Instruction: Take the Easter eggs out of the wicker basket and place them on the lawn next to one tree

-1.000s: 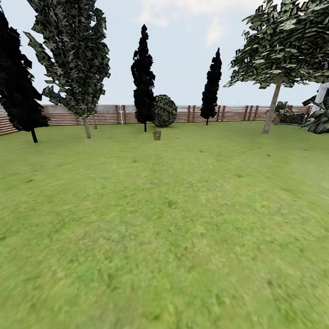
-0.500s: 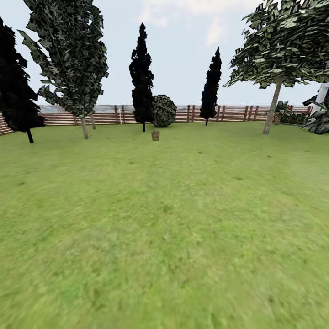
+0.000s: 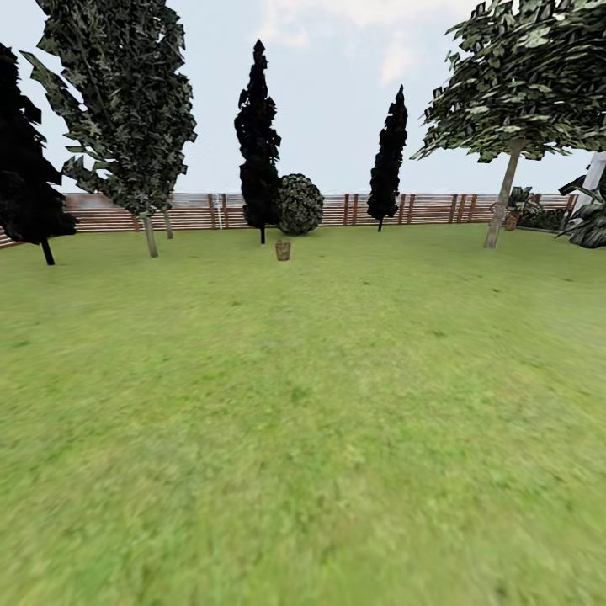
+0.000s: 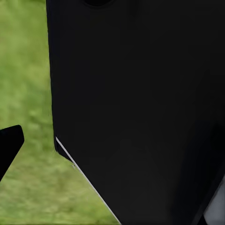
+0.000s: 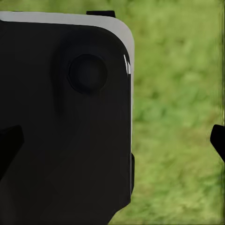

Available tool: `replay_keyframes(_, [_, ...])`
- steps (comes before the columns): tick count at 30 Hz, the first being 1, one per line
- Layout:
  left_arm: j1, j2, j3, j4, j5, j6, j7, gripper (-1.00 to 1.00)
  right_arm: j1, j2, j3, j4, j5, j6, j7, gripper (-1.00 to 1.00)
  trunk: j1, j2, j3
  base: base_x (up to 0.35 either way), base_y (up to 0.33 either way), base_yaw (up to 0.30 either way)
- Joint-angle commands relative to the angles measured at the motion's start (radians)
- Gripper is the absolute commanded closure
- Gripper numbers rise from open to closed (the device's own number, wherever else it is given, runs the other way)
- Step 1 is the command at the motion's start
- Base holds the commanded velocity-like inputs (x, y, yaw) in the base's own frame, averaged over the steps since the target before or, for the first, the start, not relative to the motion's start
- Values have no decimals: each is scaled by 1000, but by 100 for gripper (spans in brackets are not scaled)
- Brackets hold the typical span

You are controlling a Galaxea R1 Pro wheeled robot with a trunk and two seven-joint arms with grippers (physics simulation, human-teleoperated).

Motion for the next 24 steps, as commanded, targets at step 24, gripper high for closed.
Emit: replay_keyframes(24, [1,-1,-2,-1,8,0,0,-100,-2,2,1,3,-3,-2,-1,-100,1,0,-1,312,-194,0])
